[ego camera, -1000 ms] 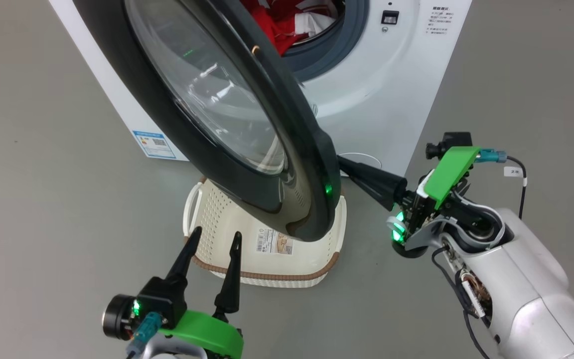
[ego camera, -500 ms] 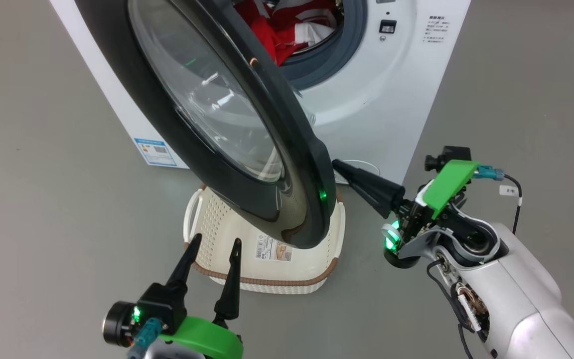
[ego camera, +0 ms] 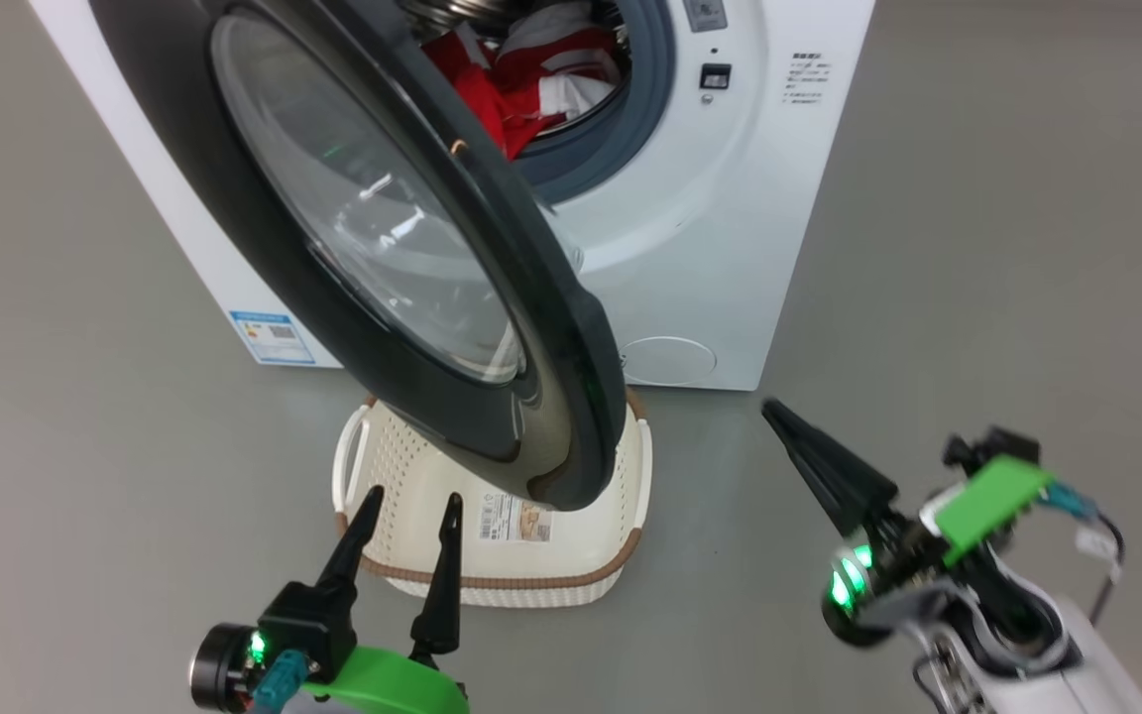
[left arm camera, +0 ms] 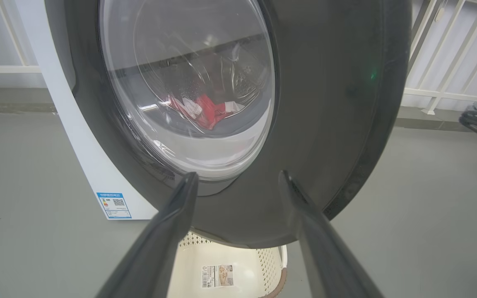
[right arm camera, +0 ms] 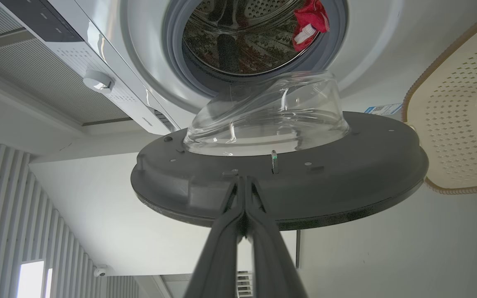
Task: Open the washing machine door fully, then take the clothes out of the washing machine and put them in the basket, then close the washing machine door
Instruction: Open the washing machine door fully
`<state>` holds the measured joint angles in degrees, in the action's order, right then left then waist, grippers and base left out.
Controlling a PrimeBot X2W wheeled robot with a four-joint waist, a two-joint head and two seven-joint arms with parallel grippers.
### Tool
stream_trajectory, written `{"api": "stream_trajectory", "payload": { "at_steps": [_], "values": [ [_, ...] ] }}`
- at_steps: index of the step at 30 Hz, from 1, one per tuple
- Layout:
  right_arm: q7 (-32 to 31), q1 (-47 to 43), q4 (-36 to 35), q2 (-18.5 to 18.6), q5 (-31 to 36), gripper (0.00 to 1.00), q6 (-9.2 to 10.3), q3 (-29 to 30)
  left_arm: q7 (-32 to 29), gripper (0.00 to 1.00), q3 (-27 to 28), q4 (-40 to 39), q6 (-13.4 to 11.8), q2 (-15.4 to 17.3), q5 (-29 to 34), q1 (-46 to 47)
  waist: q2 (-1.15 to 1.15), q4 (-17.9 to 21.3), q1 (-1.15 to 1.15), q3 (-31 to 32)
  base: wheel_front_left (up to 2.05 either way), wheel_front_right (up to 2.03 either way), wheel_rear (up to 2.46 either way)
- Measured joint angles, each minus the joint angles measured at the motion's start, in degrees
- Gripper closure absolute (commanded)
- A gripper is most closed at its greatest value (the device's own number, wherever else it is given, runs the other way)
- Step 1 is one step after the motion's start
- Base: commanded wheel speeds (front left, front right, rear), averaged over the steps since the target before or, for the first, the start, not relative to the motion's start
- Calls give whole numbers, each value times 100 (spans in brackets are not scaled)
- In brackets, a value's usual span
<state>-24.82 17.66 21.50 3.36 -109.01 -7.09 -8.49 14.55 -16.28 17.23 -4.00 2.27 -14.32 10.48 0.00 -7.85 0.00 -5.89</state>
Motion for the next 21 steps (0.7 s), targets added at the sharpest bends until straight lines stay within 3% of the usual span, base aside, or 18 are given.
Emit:
{"api": "stream_trajectory", "payload": {
  "at_steps": [4, 5, 6, 17, 21],
  "values": [
    [214, -664, -459, -13, 183, 45, 0, 215, 0, 0, 55, 11, 0, 0, 23, -32, 0, 81, 0, 72, 0, 0, 0],
    [278, -825, -556, -15, 248, 12, 0, 253, 0, 0, 69, 13, 0, 0, 23, -57, 0, 99, 0, 92, 0, 0, 0],
    [331, -975, -651, -16, 312, 0, 0, 282, 0, 0, 81, 19, 1, 0, 23, -87, 0, 118, 0, 107, 0, 0, 0],
    [1356, -2078, -1494, -57, 1051, 0, 0, 452, 0, 0, 197, 69, 1, 51, 44, -312, 0, 317, 0, 303, 0, 0, 0],
    [1906, -2187, -1624, -47, 1763, 0, 0, 528, 0, 0, 215, 85, 1, 52, 68, -364, 0, 376, 0, 364, 0, 0, 0]
  ]
}}
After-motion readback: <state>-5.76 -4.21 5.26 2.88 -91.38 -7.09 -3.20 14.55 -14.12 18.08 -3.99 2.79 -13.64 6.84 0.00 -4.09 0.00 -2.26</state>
